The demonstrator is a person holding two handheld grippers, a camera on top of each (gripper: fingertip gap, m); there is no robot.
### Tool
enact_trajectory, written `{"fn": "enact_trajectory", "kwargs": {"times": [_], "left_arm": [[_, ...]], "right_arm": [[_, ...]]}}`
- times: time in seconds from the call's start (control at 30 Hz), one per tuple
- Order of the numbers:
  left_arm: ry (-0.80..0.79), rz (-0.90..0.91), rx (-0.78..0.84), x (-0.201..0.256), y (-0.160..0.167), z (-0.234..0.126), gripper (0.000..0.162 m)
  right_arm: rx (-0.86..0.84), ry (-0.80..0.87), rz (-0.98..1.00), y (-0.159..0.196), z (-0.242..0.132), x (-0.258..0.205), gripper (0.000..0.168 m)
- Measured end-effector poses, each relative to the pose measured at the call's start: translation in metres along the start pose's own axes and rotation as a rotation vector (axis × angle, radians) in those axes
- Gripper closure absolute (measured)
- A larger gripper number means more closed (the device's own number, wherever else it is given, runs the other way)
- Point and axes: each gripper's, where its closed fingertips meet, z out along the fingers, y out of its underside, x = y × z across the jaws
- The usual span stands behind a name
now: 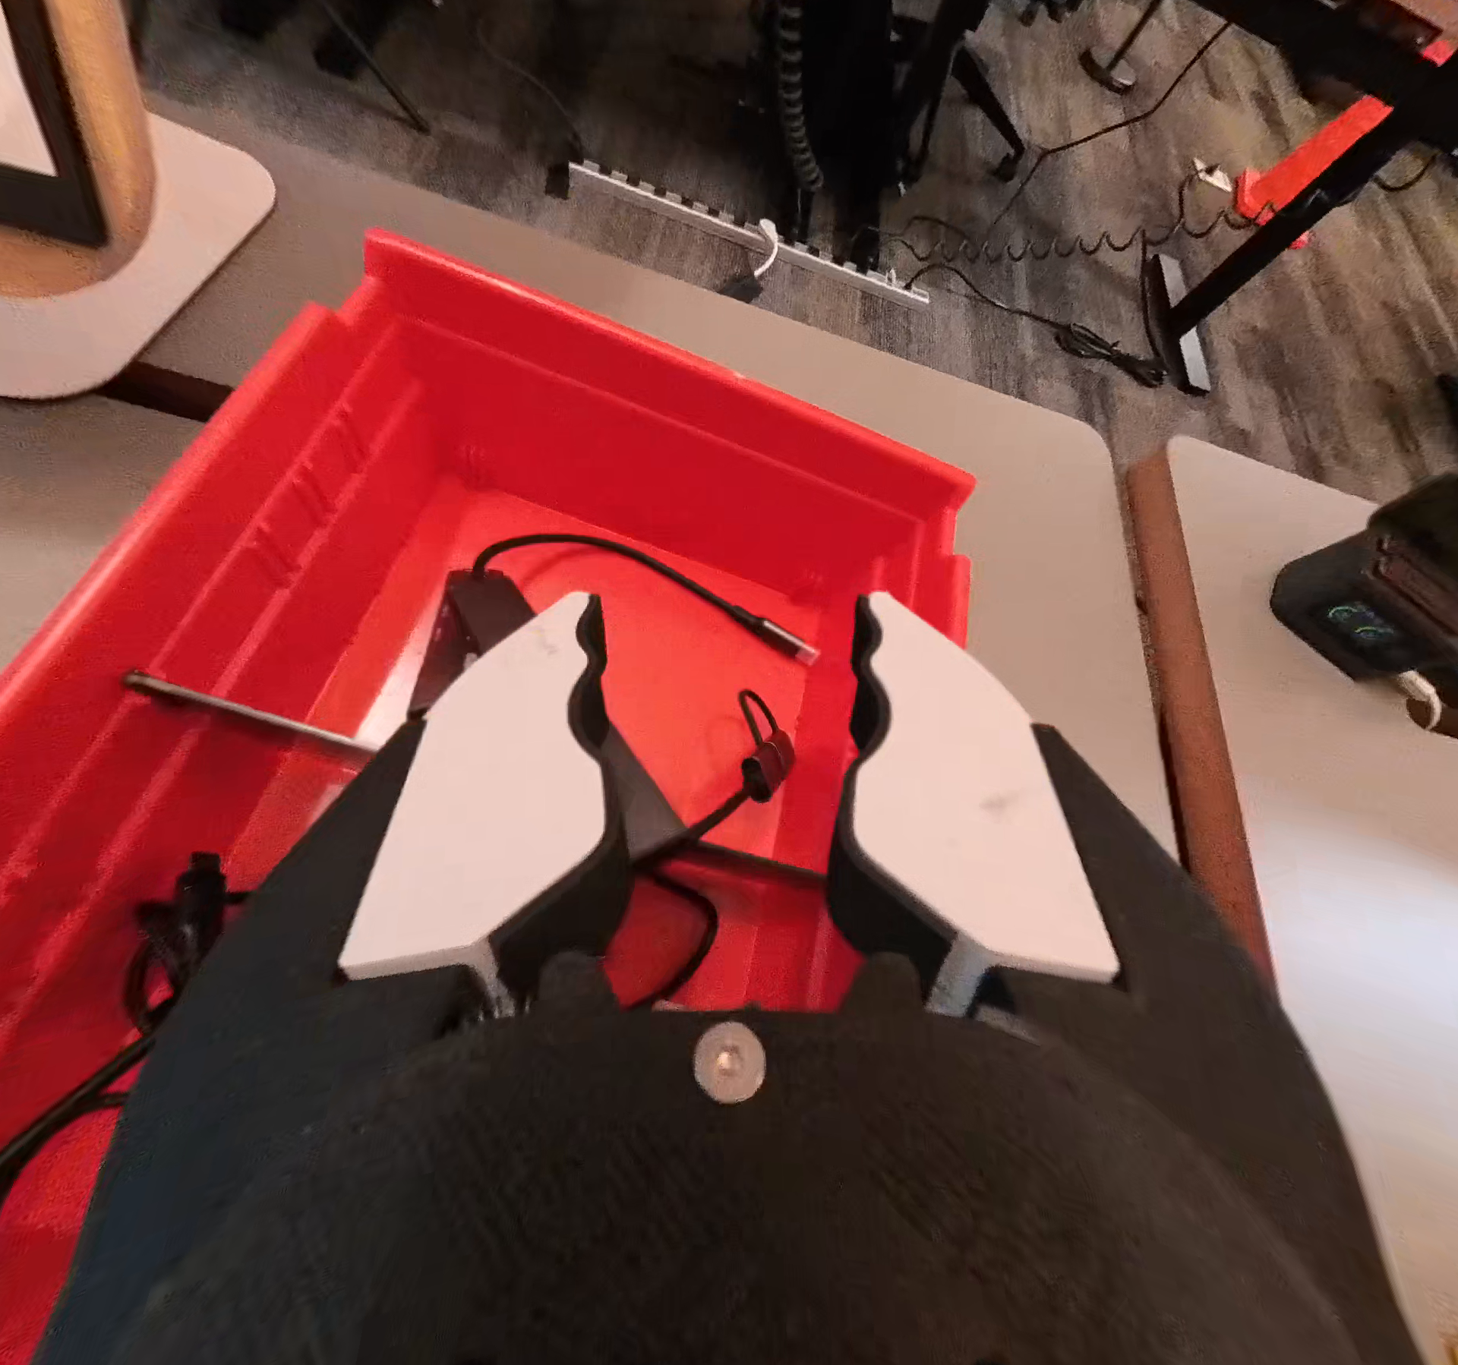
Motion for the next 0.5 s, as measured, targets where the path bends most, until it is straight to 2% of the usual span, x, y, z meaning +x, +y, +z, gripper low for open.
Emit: {"fn": "enact_trajectory", "kwargs": {"times": [0.07,0.13,0.23,0.4,0.5], "left_arm": [[0.005,-0.010,0.002,0.000,0.001,0.000,0.076],[0.005,-0.017,0.001,0.000,0.001,0.001,0.077],[0.019,-0.014,-0.015,0.004,0.004,0.002,0.078],[-0.008,-0.070,-0.082,0.012,0.014,0.012,0.085],[-0.063,-0.100,-0.186,0.018,0.031,0.021,0.090]], "right_arm": [[0.042,-0.077,0.030,0.000,-0.011,-0.002,0.092],[0.074,-0.133,0.050,0.002,-0.033,-0.005,0.091],[0.197,-0.223,0.054,0.009,-0.087,-0.019,0.090],[0.435,-0.286,0.132,0.064,-0.191,-0.052,0.093],[0.550,-0.242,0.199,0.097,-0.226,-0.055,0.098]]}}
